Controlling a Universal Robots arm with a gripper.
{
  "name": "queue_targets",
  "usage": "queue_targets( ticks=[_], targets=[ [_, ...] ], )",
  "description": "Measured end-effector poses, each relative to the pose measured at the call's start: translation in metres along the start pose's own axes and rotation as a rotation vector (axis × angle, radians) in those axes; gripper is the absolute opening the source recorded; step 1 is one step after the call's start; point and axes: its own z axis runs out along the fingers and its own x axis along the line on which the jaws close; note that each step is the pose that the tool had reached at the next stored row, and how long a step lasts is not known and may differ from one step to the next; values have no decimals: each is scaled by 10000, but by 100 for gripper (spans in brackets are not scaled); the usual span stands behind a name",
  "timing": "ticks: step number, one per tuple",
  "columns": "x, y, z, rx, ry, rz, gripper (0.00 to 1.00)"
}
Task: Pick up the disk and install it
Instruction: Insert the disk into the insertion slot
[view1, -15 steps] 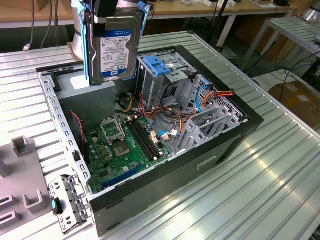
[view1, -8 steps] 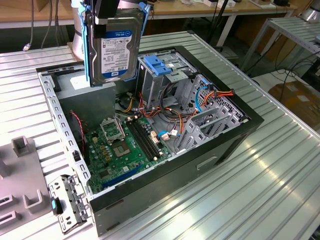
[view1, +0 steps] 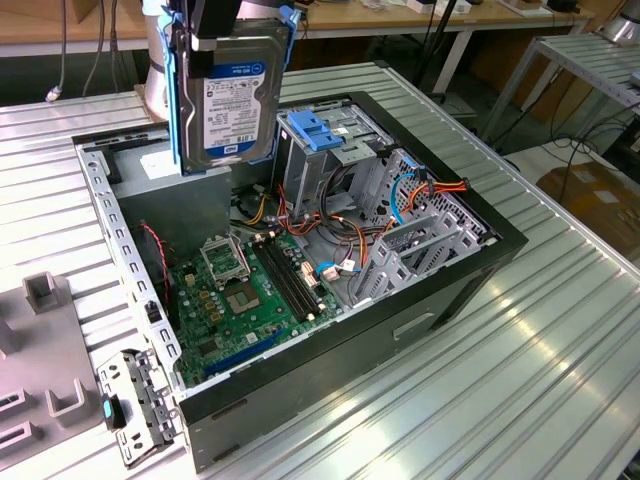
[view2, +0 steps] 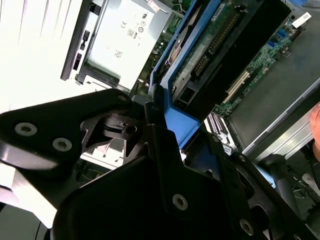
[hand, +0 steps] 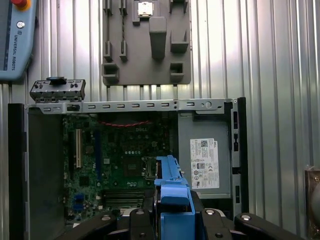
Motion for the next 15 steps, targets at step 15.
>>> queue_targets(
  ticks=[15],
  targets=[
    [87, -3, 3, 0, 1, 0, 37]
  ],
)
